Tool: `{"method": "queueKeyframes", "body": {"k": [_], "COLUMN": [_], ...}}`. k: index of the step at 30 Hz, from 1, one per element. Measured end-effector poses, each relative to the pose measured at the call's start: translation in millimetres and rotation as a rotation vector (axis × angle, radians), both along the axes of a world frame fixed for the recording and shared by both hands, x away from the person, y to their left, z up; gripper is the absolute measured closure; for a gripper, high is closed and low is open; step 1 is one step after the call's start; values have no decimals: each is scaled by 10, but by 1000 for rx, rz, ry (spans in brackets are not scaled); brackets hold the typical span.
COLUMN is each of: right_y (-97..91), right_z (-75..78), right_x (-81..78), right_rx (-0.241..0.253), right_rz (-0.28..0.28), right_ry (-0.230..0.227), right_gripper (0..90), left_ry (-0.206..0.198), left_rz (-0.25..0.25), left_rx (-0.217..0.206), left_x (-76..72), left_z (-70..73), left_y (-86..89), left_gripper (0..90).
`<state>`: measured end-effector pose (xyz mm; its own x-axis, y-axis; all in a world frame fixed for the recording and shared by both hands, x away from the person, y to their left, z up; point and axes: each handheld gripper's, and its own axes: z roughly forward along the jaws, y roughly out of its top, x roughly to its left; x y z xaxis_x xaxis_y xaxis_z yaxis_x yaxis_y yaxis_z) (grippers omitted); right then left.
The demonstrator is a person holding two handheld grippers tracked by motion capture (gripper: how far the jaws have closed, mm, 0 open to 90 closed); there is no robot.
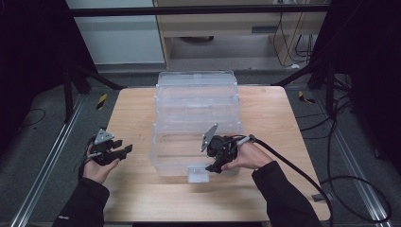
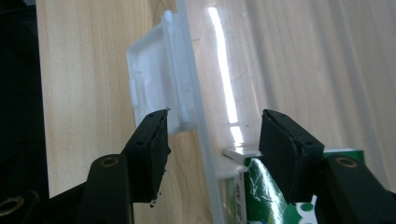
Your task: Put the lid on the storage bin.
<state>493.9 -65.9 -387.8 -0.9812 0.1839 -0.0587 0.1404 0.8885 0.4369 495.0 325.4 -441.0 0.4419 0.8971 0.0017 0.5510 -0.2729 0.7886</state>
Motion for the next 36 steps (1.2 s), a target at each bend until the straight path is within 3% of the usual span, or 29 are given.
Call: {"method": "queueKeyframes", "body": {"k": [18,24,36], "right_y": [76,75,61], "right_z": [-160,-161,-167], "right_x": [11,14,4], "right_rx": [-33,-31,-21], "right_rz": [39,43,43], "right_ry": [61,87,85], "right_gripper": [581,653,659], "left_ry": [-27,-58,-128], "left_rz": [-17,-36,-112], "left_rx": [-38,-46,-62], "left_x": [-8,2,138], "left_z": [145,283,610], "left_y": [-14,-71,-209], "left_gripper": [426,421,408]}}
